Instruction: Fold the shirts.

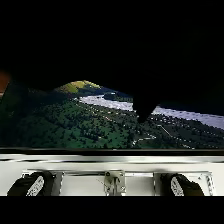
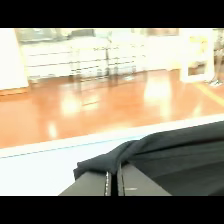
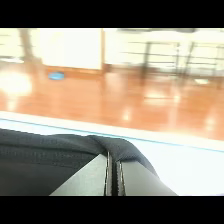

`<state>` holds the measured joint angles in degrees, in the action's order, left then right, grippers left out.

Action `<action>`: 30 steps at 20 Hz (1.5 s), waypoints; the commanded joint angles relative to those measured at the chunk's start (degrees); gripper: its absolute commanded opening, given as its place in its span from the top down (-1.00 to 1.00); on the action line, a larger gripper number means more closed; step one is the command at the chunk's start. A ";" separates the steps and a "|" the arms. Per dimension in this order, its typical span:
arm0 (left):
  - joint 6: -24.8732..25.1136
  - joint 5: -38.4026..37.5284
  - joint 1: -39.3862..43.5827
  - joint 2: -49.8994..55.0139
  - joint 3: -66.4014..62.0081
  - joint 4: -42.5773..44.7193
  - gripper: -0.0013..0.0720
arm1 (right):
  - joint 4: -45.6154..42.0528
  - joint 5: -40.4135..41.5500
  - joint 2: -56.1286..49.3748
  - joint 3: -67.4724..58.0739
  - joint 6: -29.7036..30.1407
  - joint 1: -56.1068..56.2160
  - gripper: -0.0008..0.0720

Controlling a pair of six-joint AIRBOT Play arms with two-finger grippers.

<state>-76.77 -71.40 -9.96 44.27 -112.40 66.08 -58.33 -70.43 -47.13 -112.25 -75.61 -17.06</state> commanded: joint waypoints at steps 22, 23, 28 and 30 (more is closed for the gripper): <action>-1.70 23.21 0.42 33.40 41.11 0.07 0.86 | -15.47 21.31 -45.07 19.80 -12.76 15.37 0.81; -1.75 26.64 1.05 34.99 41.11 -0.74 0.86 | -15.19 24.44 -46.29 19.80 -13.18 15.39 0.81; -2.01 28.15 5.16 44.68 41.11 -3.17 0.86 | -11.72 24.94 -54.49 19.80 -16.33 15.37 0.81; -2.01 25.66 6.21 46.86 41.09 -3.15 0.74 | -4.92 22.60 -56.61 19.80 -16.31 15.37 0.58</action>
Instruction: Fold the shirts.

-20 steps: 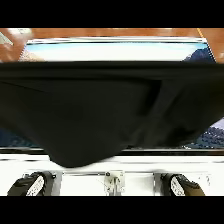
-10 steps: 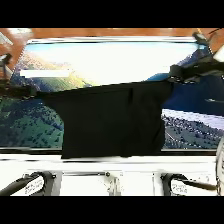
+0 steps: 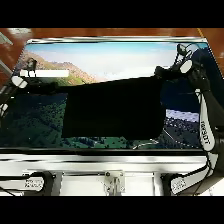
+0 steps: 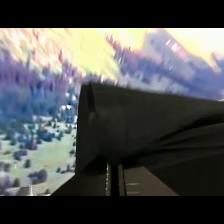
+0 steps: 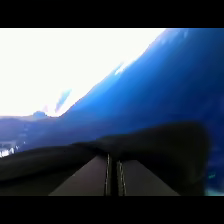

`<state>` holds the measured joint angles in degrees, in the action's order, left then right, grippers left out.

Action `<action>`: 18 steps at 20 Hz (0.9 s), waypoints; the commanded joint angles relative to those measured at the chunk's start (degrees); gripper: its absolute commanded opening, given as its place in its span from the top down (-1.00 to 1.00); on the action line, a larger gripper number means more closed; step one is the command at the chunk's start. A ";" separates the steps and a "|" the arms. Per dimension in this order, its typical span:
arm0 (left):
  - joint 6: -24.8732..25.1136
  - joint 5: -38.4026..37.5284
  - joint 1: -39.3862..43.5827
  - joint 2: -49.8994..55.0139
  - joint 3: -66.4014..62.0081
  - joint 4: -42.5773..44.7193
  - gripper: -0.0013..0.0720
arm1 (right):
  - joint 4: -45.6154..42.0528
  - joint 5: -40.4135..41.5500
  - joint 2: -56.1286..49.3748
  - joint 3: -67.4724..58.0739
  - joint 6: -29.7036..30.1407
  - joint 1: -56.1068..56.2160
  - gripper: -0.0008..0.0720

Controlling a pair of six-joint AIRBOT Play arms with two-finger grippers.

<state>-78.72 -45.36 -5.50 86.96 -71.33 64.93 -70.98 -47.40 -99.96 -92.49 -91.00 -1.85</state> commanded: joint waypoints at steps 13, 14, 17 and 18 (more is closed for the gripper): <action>5.44 -30.93 -22.86 -14.32 28.09 0.66 -0.98 | 6.23 -54.03 6.69 0.24 7.23 -24.09 -0.77; 7.02 -27.32 -23.30 -15.34 32.92 -2.19 -0.98 | 11.45 -52.85 6.69 2.05 7.19 -25.51 -0.77; 9.79 -21.73 -23.37 -14.64 38.80 -10.25 -0.98 | 15.04 -49.96 6.69 3.23 7.06 -25.42 -0.77; 10.62 -20.76 -23.34 -14.36 39.21 -12.33 -0.98 | 15.06 -49.31 6.69 3.23 7.08 -24.98 -0.77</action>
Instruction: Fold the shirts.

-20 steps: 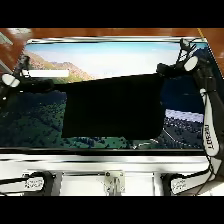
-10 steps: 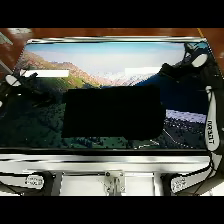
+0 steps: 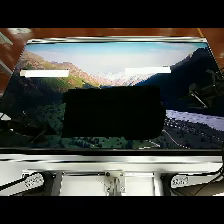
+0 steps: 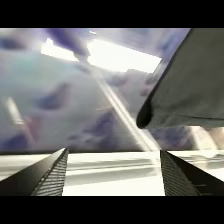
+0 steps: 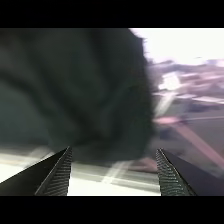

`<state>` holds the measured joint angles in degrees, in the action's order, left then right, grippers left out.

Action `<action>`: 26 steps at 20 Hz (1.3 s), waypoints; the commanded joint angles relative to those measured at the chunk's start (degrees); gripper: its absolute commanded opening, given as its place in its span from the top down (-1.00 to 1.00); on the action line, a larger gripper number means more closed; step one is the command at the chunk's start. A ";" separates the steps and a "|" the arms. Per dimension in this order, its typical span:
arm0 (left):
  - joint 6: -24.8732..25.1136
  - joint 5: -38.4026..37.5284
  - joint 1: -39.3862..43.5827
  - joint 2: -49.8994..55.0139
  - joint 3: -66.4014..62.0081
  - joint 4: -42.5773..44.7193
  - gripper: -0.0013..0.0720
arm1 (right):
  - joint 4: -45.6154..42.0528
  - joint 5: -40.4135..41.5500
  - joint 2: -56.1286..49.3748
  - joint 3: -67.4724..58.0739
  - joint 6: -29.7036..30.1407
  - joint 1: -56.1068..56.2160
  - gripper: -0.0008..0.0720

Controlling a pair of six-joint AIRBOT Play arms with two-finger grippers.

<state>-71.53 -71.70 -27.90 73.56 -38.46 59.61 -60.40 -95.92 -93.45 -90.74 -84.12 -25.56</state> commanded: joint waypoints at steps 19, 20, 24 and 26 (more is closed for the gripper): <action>10.84 12.13 11.04 1.16 3.96 -22.01 0.86 | -3.19 4.70 3.74 25.18 9.31 -1.11 -0.94; 11.13 12.09 11.04 -0.07 3.96 -22.14 0.86 | -1.81 9.05 4.31 28.83 9.27 -1.11 -0.94; 12.52 11.78 11.02 -4.15 3.93 -22.16 0.86 | 4.61 17.70 4.74 39.89 11.43 -1.11 -0.94; 12.33 11.65 11.04 -4.83 3.93 -22.18 0.86 | 8.48 19.41 4.74 43.47 14.08 -1.11 -0.94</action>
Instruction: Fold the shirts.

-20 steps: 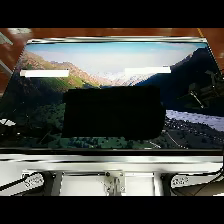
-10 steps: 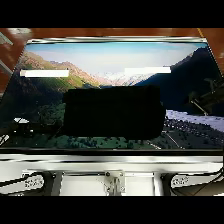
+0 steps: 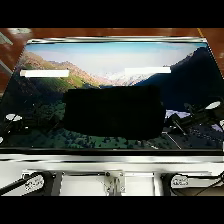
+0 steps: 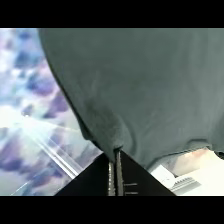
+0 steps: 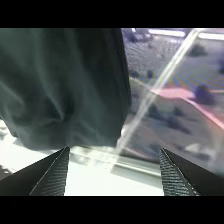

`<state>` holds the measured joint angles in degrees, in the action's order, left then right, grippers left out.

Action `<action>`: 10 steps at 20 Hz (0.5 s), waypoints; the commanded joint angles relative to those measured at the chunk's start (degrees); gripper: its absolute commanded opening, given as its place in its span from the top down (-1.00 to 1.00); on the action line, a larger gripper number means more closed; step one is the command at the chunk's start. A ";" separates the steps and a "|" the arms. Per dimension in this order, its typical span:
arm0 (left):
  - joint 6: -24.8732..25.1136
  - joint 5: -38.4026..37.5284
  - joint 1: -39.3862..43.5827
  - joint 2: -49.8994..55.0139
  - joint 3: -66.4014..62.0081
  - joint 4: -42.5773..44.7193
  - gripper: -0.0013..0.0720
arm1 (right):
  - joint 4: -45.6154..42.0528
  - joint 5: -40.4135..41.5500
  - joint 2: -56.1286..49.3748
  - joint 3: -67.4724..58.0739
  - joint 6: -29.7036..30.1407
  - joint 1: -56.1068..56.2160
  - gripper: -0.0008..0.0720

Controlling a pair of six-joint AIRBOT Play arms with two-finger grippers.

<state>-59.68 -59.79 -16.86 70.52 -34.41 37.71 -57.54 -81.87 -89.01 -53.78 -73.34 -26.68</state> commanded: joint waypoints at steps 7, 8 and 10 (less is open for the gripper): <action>0.48 0.02 0.00 -1.77 -0.11 -0.28 0.86 | 12.04 11.65 0.31 10.69 4.74 0.96 0.14; 0.50 0.26 0.00 -1.77 -0.20 -0.26 0.86 | 12.57 11.85 0.31 10.69 4.57 1.92 0.61; 0.55 1.38 0.00 -2.29 -1.70 0.04 0.87 | 15.10 8.90 0.96 9.97 7.45 4.44 0.81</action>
<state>-59.22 -59.81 -16.86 68.66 -35.03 37.54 -45.89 -71.99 -88.55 -43.79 -68.36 -24.47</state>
